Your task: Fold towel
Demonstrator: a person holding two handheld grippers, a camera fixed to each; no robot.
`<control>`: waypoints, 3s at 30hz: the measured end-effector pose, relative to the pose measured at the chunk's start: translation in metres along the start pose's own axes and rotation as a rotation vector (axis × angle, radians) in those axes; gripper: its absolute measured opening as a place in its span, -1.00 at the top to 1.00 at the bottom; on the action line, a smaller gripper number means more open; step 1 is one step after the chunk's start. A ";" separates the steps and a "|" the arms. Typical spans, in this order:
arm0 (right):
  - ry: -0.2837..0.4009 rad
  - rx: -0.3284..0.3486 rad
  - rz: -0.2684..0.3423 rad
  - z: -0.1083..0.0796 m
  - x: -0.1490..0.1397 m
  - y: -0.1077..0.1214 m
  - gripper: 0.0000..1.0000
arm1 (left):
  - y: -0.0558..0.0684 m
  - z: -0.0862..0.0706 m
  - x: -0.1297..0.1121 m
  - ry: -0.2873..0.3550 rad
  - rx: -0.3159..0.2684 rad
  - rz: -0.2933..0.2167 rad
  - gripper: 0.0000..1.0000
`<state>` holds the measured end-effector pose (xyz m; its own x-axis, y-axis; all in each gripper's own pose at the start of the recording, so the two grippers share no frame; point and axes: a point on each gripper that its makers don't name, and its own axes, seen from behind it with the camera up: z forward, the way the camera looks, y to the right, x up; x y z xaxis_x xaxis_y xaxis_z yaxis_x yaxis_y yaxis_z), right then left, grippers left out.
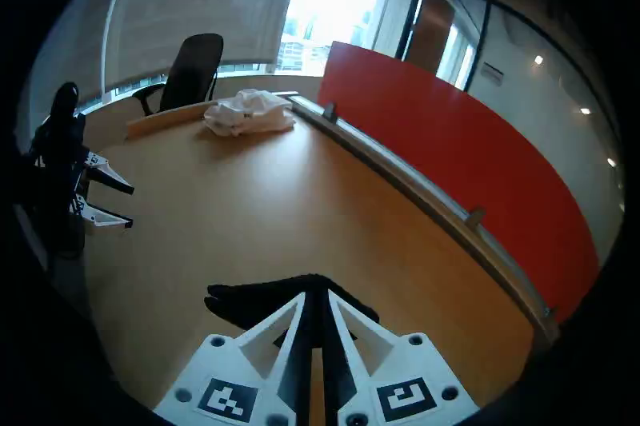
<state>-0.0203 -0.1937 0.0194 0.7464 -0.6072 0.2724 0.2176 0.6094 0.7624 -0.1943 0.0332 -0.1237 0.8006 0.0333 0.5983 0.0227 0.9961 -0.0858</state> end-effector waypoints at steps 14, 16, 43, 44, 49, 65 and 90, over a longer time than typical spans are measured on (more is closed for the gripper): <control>0.002 -0.059 0.030 -0.027 -0.006 0.048 0.90 | 0.003 0.002 0.000 -0.006 0.000 -0.009 -1.00; -0.001 -0.071 0.036 -0.032 -0.008 0.057 0.90 | 0.004 0.003 0.000 -0.008 0.000 -0.011 -1.00; -0.098 -0.212 0.109 -0.093 -0.075 0.185 0.90 | -0.004 0.008 0.010 -0.024 0.031 -0.005 -1.00; -0.102 -0.218 0.110 -0.095 -0.078 0.189 0.90 | -0.004 0.008 0.010 -0.024 0.032 -0.004 -1.00; -0.117 -0.247 0.126 -0.106 -0.090 0.210 0.90 | -0.003 0.008 0.012 -0.027 0.034 -0.003 -1.00; -0.164 -0.334 0.164 -0.147 -0.122 0.263 0.90 | 0.002 0.006 0.017 -0.028 0.034 0.009 -1.00; -0.192 -0.399 0.195 -0.198 -0.152 0.275 0.90 | 0.012 0.005 0.022 -0.029 0.015 0.036 -1.00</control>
<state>0.0501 0.1674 0.0718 0.6758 -0.5223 0.5201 0.3376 0.8466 0.4116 -0.1798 0.0459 -0.1075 0.7832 0.0717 0.6176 -0.0154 0.9953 -0.0961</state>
